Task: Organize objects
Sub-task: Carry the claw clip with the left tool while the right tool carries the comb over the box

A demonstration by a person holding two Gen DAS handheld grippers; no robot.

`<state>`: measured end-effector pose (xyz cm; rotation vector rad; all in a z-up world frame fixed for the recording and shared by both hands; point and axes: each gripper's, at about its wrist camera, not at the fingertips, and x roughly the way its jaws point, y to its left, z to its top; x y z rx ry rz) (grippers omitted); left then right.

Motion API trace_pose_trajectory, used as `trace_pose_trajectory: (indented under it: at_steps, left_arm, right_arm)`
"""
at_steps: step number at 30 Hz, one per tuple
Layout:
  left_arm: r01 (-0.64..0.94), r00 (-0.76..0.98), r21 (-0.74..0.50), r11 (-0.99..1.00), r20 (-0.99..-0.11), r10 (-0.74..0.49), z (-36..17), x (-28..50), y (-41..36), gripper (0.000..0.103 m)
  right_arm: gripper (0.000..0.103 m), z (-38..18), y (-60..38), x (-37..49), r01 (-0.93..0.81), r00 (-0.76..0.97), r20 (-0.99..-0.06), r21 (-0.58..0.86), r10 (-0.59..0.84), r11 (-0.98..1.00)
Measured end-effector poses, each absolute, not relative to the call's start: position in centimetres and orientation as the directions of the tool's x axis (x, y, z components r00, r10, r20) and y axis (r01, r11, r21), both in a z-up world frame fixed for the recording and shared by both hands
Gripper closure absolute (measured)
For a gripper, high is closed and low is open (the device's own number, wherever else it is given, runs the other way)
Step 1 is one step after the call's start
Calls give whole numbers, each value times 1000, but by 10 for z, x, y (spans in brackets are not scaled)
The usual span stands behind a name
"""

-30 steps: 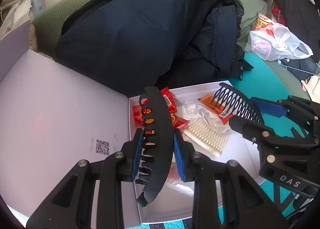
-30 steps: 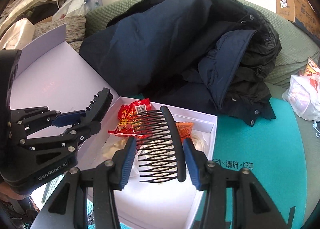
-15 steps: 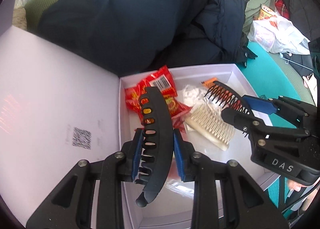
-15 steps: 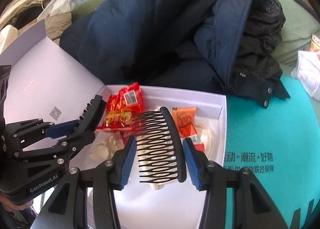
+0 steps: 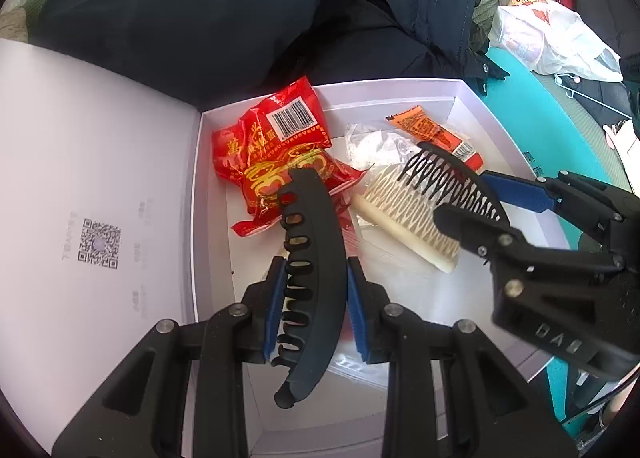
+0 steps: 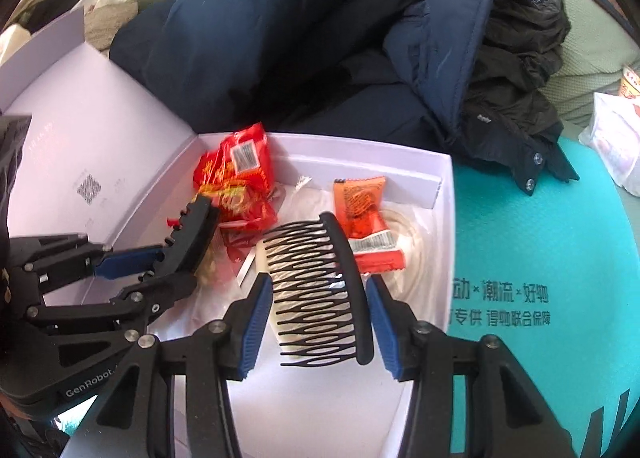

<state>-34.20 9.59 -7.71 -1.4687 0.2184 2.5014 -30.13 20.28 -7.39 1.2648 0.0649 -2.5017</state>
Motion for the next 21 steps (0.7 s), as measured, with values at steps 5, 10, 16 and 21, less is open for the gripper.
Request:
trace_pose_trajectory:
  at_steps: [5, 10, 16, 21]
  left_arm:
    - [-268, -464, -17, -963, -874, 145, -81, -348, 96, 75]
    - [-270, -459, -29, -962, -875, 156, -84, -351, 100, 75]
    - [-273, -468, -22, -962, -871, 153, -84, -349, 109, 75]
    - [-277, -480, -6, -961, -866, 144, -84, -345, 116, 75]
  right_arm:
    - [54, -74, 200, -300, 326, -543, -790, 113, -284, -938]
    - [54, -73, 204, -301, 323, -542, -780, 151, -313, -934]
    - [54, -72, 210, -302, 320, -542, -766, 191, -345, -928]
    - [54, -72, 212, -303, 313, -546, -764, 195, -344, -930]
